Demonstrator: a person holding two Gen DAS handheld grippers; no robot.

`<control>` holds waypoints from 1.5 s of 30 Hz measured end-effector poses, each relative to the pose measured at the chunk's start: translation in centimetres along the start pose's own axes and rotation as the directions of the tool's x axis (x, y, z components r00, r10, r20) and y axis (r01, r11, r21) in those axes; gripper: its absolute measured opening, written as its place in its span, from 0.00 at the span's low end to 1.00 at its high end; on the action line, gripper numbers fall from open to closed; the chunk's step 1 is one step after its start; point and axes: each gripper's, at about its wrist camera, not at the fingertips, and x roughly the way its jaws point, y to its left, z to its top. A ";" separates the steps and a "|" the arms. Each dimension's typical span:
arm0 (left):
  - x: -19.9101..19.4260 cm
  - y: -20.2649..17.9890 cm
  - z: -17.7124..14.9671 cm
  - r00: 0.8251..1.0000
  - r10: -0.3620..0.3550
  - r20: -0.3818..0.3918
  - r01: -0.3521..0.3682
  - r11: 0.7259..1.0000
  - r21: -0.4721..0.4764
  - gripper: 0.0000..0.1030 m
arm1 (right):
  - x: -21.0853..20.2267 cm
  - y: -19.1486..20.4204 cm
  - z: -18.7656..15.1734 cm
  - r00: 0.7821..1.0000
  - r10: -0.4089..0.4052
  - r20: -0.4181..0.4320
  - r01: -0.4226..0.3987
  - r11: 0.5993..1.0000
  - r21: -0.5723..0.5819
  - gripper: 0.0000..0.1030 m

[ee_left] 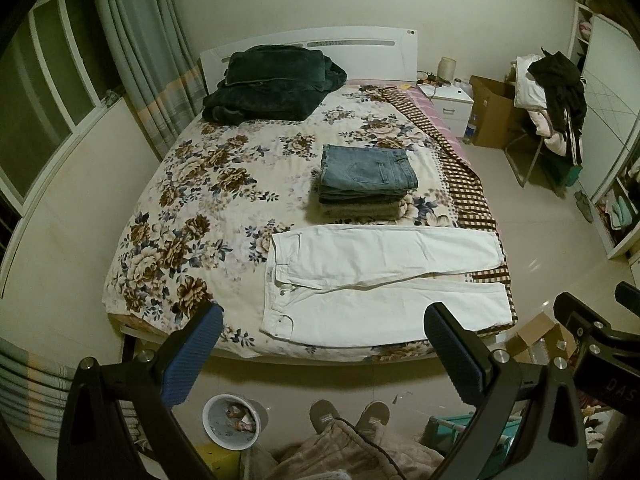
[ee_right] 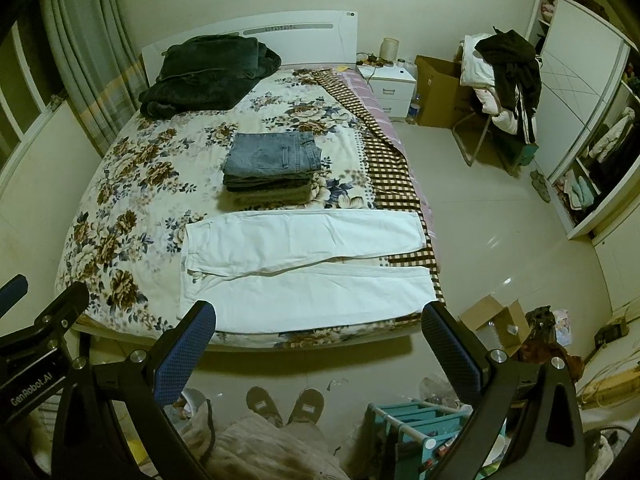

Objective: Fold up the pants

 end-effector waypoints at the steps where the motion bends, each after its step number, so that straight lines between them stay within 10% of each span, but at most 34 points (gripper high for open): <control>1: 0.0 0.0 0.0 1.000 0.000 -0.001 0.000 1.000 0.000 1.00 | 0.0 0.0 0.0 1.000 0.000 -0.001 0.000 1.000 0.000 1.00; 45: 0.1 0.3 -0.3 1.000 -0.006 0.004 0.006 1.000 0.002 1.00 | 0.2 -0.8 -1.7 1.000 0.011 -0.010 -0.011 1.000 -0.002 1.00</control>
